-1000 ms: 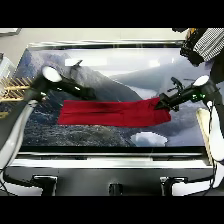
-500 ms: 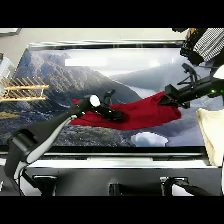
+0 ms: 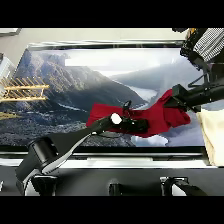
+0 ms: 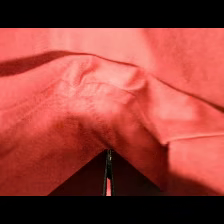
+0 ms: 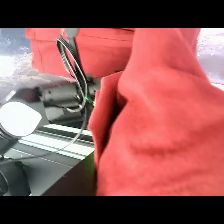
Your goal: Fold the clothes and pants, and hang the long-sleeved shirts on hangers.
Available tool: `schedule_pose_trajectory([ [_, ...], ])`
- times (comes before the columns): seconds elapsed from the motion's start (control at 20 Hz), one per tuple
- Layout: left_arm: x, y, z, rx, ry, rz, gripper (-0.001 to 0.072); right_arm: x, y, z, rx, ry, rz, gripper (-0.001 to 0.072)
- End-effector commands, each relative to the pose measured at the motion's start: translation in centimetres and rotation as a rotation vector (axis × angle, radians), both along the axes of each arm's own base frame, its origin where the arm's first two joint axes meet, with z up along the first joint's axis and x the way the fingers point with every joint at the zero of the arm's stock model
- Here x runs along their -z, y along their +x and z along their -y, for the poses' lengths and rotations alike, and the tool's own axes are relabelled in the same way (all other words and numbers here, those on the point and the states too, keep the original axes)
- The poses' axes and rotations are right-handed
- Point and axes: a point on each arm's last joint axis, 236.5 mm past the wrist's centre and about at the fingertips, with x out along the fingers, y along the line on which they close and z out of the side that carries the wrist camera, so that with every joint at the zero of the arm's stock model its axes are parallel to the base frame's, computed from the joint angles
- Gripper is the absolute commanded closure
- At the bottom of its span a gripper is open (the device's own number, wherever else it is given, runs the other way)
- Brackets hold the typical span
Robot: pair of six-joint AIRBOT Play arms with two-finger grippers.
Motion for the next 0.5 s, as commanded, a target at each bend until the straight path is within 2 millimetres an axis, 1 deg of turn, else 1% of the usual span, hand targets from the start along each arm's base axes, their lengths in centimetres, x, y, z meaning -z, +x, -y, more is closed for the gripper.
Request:
schedule_pose_trajectory([
  [0.0,-1.0,1.1,0.8,-0.026,-0.029,0.061,0.0689,0.4,0.0,0.6,0.019,-0.026,-0.013,0.0674],
  [0.05,-1.4,2.6,-0.7,-0.005,0.003,0.114,0.0690,0.8,0.6,0.5,0.024,-0.019,-0.020,0.0674],
  [0.1,-2.0,4.2,-2.7,0.025,0.045,0.171,0.0690,1.0,1.1,0.2,0.023,0.003,-0.019,0.0674],
  [0.15,-2.8,6.2,-5.7,0.062,0.106,0.236,0.0690,1.0,2.0,-0.6,0.016,0.046,-0.008,0.0675],
  [0.2,-3.9,8.2,-9.0,0.090,0.175,0.298,0.0690,1.0,2.8,-1.7,0.001,0.088,0.005,0.0675],
  [0.3,-7.0,12.8,-17.6,0.092,0.336,0.418,0.0690,1.7,3.5,-4.3,-0.059,0.122,0.005,0.0675],
  [0.35,-9.3,15.0,-22.3,0.056,0.404,0.465,0.0690,2.5,3.6,-5.8,-0.095,0.124,-0.003,0.0675],
  [0.4,-11.7,16.6,-26.4,0.004,0.445,0.498,0.0689,3.3,3.9,-7.6,-0.126,0.128,-0.008,0.0675],
  [0.45,-14.7,17.8,-30.5,-0.066,0.465,0.526,0.0689,4.1,4.4,-9.5,-0.144,0.141,-0.008,0.0675],
])
